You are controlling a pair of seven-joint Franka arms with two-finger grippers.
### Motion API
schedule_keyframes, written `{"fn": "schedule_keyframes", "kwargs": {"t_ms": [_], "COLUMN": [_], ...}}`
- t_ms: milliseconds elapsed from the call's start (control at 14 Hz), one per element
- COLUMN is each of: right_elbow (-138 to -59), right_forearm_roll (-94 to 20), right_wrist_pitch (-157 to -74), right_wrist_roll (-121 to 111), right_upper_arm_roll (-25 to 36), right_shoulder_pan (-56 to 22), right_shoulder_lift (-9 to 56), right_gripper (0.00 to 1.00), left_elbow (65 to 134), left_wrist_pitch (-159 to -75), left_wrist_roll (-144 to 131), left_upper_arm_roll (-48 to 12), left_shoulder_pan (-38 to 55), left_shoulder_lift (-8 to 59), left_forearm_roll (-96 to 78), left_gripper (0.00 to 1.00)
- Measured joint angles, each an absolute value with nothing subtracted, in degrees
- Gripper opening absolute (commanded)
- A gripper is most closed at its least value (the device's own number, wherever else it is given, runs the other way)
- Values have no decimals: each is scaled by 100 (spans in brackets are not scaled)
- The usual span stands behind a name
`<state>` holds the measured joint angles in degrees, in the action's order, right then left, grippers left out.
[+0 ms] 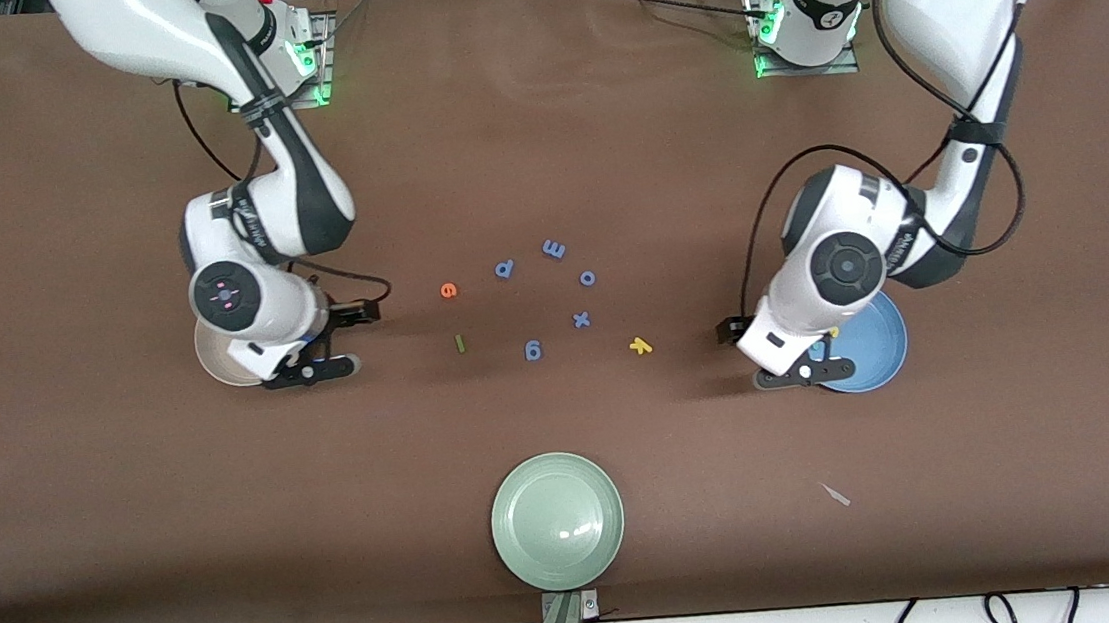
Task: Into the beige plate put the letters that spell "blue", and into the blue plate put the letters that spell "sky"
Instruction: 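Pinch the yellow K and orange e with the left and right grippers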
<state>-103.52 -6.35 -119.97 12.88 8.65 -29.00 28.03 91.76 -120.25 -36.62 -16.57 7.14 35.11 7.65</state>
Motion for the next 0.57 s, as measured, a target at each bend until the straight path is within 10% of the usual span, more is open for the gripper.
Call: {"fn": "schedule_keyframes", "kwargs": {"t_ms": [570], "right_elbow": [-10934], "right_forearm_roll": [-641], "right_wrist_pitch": [-13467], "right_wrist_roll": [2831], "right_upper_arm_roll": [526], "right_shoulder_pan": [-3576], "right_shoulder_lift": [2966], "right_gripper": [100], "left_elbow": [7932], "left_wrist_pitch": [-12401], "left_wrist_roll": [-6992], "left_upper_arm_roll": [-1655], "left_shoulder_pan": [1630], "left_shoulder_lift": [4940], "left_forearm_roll": [531], "left_gripper": [80]}}
